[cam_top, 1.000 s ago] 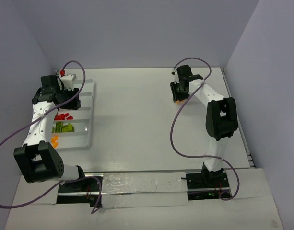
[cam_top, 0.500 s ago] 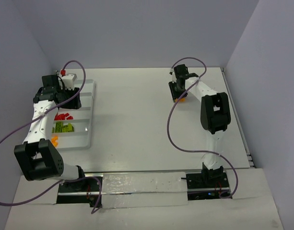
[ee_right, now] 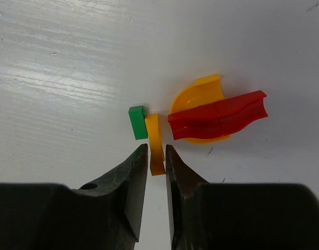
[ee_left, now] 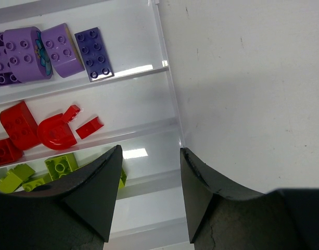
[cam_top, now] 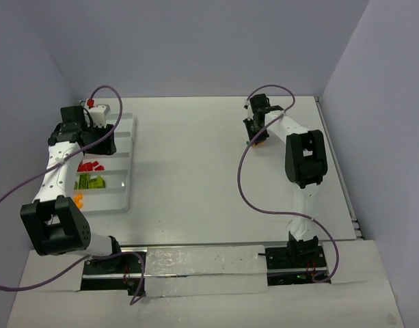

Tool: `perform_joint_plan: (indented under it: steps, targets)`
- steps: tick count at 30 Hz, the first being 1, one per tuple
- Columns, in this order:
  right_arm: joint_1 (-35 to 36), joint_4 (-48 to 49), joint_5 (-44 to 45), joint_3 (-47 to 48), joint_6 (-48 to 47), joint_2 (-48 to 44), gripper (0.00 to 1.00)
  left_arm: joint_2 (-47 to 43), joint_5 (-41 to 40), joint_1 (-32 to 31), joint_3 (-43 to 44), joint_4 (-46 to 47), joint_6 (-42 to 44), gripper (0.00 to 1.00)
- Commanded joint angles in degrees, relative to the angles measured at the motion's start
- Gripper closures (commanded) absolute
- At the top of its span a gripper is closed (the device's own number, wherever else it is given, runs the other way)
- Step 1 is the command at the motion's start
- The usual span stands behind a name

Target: Sort the legos into containers by color

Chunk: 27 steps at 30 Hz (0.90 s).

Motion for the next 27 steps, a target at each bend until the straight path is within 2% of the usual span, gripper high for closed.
perform_joint_plan:
  steps: [1,6,8,10,12,15,19,22,27]
  targets:
    - [-0.28,1.21,-0.40,1.43,-0.63,-0.87,0.74,0.43,1.17,-0.33,2.79,1.89,-0.98,0.43]
    - [-0.28,1.10,-1.97,0.40,-1.08,-1.82,0.87,0.68,2.39,-0.51,3.33,1.27,-0.78,0.42]
    - [-0.37,1.20,-6.01,-0.94,-1.67,-3.79,0.97,0.46,4.28,-0.46,3.85,0.08,0.05,0.39]
    - [-0.19,1.98,-9.28,-3.01,-2.05,-6.55,1.00,-0.02,7.57,-0.42,4.02,-0.38,0.35,0.37]
    - [0.09,3.31,-15.60,-6.10,-2.75,-9.99,1.00,-0.60,11.91,-0.63,3.95,-0.63,-0.61,0.36]
    - [1.58,5.33,-20.61,-10.03,-2.98,-16.19,1.00,-1.23,19.92,-1.26,3.31,-0.33,-3.16,0.33]
    - [6.28,8.09,-24.99,-14.04,-0.69,-23.19,1.00,-2.15,33.00,-4.71,-1.57,4.84,-12.49,0.30]
    - [10.24,8.69,-24.98,-14.18,1.52,-25.49,1.00,-2.31,36.96,-8.31,-4.28,9.83,-19.55,0.29]
    - [15.57,8.75,-24.65,-12.10,6.12,-26.60,1.00,-2.92,37.23,-14.06,-7.30,18.85,-28.94,0.30]
